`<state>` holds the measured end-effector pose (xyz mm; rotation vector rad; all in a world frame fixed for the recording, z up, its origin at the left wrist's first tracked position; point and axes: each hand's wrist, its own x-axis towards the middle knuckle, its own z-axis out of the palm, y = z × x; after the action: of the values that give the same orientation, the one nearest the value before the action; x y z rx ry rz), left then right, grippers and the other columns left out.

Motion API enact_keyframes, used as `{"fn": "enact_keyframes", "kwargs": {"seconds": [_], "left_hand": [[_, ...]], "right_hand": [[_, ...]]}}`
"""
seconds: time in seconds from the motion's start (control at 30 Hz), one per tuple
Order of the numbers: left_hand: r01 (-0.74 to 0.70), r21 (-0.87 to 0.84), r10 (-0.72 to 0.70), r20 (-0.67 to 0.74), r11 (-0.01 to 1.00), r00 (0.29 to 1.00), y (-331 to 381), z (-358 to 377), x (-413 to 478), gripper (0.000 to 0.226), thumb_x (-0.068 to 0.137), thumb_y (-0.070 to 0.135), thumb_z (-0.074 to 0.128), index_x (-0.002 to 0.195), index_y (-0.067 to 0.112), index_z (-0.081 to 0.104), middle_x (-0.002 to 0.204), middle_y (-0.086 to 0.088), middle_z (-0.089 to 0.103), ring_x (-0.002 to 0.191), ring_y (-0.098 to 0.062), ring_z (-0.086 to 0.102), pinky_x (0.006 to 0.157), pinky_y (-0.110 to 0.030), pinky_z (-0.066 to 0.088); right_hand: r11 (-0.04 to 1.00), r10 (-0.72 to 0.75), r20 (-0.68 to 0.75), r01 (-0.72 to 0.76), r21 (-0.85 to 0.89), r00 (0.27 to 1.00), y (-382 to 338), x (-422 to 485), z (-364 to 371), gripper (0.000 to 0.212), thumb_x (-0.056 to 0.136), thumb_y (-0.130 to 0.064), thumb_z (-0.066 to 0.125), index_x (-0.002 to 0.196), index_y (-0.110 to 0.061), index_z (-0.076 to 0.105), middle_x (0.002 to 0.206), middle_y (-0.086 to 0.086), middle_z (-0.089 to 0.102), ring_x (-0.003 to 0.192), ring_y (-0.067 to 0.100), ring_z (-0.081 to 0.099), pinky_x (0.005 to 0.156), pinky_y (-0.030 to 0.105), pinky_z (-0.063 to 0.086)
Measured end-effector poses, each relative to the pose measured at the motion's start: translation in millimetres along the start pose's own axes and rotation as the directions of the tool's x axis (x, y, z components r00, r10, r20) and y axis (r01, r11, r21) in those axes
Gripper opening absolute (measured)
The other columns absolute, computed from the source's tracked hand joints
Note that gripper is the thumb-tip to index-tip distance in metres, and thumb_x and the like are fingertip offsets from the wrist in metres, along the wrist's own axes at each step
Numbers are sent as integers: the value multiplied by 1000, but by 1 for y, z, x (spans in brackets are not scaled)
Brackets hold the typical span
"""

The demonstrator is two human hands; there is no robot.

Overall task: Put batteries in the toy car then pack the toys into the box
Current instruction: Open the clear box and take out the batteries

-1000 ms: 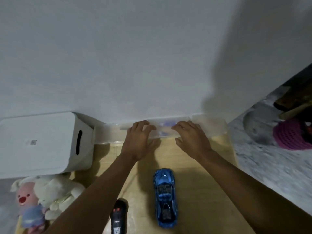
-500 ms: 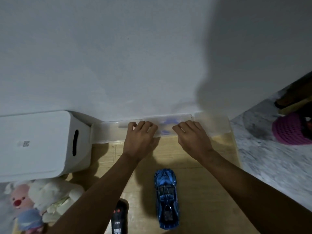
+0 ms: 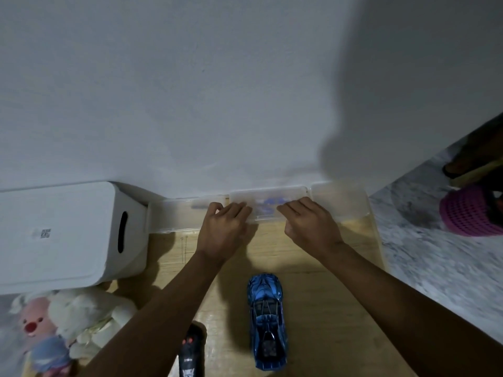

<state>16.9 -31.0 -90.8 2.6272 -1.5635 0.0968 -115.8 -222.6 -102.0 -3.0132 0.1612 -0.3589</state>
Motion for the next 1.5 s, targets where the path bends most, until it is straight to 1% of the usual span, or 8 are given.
{"fn": "enact_keyframes", "kwargs": {"seconds": [0.17, 0.37, 0.5, 0.63, 0.73, 1.2, 1.33, 1.5], "left_hand": [[-32, 12, 32, -20, 999, 999, -2, 3, -1, 37, 75, 17, 84, 111, 11, 74, 117, -8, 75, 103, -22, 73, 80, -35, 49], [-33, 6, 33, -26, 999, 999, 0, 0, -3, 43, 72, 15, 88, 112, 8, 75, 117, -12, 76, 102, -25, 75, 77, -35, 57], [-13, 4, 13, -19, 1000, 1000, 2, 1, -4, 43, 73, 13, 87, 113, 8, 74, 119, -12, 75, 105, -26, 74, 79, -37, 58], [0, 9, 0, -7, 1000, 1000, 2, 3, -5, 43, 73, 13, 86, 115, 9, 74, 121, -12, 74, 107, -25, 74, 80, -36, 57], [14, 0, -14, 7, 1000, 1000, 3, 3, -5, 44, 73, 13, 86, 115, 10, 74, 121, -11, 74, 108, -25, 74, 81, -37, 56], [50, -28, -52, -57, 998, 997, 5, 7, -8, 46, 73, 14, 88, 116, 12, 74, 122, -10, 74, 110, -26, 73, 86, -39, 57], [51, -81, -56, -70, 995, 996, 4, 1, -10, 49, 72, 15, 89, 118, 13, 71, 120, -8, 75, 112, -25, 72, 87, -41, 56], [65, -215, -91, -117, 974, 989, 2, -3, -17, 36, 79, 13, 85, 109, 17, 65, 115, -4, 73, 113, -26, 68, 85, -40, 53]], "right_hand": [[1000, 5, 0, -5, 3, 1000, 0, -2, -2, 37, 67, -4, 66, 103, -12, 72, 97, 4, 73, 86, 25, 64, 73, 33, 56], [990, 85, -57, -91, -104, 995, -7, -11, -2, 39, 81, -10, 63, 119, -19, 65, 118, 2, 65, 100, 27, 59, 93, 44, 44], [990, 68, -53, -74, -121, 996, -24, -36, 3, 39, 79, -12, 70, 117, -19, 66, 108, 4, 63, 91, 27, 58, 81, 42, 44], [981, 138, 85, -124, -150, 987, -33, -52, 7, 61, 80, -17, 71, 139, -17, 56, 111, 6, 64, 93, 29, 59, 75, 43, 44], [979, 165, 116, -148, -143, 979, -38, -53, 4, 65, 82, -18, 68, 145, -18, 51, 114, 6, 63, 96, 29, 59, 75, 43, 44], [947, 316, 145, -302, -107, 938, -43, -58, -7, 70, 85, -34, 66, 150, -23, 43, 120, 6, 57, 98, 26, 54, 75, 42, 44], [941, 338, 136, -330, -78, 931, -44, -55, -14, 64, 86, -49, 65, 144, -26, 50, 125, 6, 53, 105, 26, 53, 77, 41, 45], [938, 346, 181, -338, -76, 921, -42, -58, -15, 62, 86, -46, 65, 144, -30, 49, 132, 7, 50, 112, 27, 52, 82, 43, 46]]}}
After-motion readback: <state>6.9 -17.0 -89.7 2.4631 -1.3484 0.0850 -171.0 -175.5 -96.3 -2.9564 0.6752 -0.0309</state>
